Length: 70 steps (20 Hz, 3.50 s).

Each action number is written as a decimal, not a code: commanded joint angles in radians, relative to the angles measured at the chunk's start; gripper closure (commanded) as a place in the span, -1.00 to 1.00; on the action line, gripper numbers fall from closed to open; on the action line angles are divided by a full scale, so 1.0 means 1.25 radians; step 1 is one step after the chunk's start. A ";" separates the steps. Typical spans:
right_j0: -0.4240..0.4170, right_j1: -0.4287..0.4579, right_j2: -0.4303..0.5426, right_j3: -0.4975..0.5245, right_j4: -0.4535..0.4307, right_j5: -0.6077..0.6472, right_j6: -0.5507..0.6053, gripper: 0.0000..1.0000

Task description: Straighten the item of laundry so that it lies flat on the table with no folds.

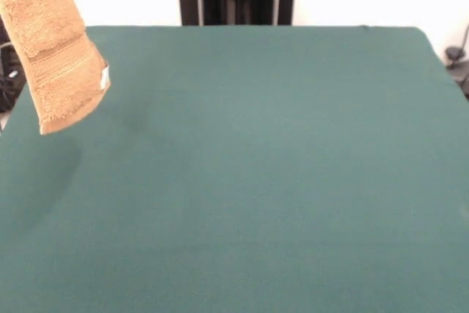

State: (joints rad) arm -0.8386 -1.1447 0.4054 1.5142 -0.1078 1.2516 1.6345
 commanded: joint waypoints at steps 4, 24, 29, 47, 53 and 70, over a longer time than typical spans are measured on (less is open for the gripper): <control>0.034 0.019 0.089 -0.005 -0.037 0.021 -0.187 1.00; 0.026 0.058 0.108 -0.053 -0.064 0.030 -0.204 1.00; 0.031 0.069 0.097 -0.018 -0.088 -0.038 -0.179 1.00; 0.041 0.104 0.064 0.087 -0.076 -0.164 -0.080 1.00; 0.059 0.099 0.044 0.105 -0.089 -0.155 -0.043 1.00; 0.106 0.023 -0.001 0.298 -0.016 -0.325 0.100 1.00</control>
State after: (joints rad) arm -0.7711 -1.1002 0.4266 1.6628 -0.1792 0.9472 1.6345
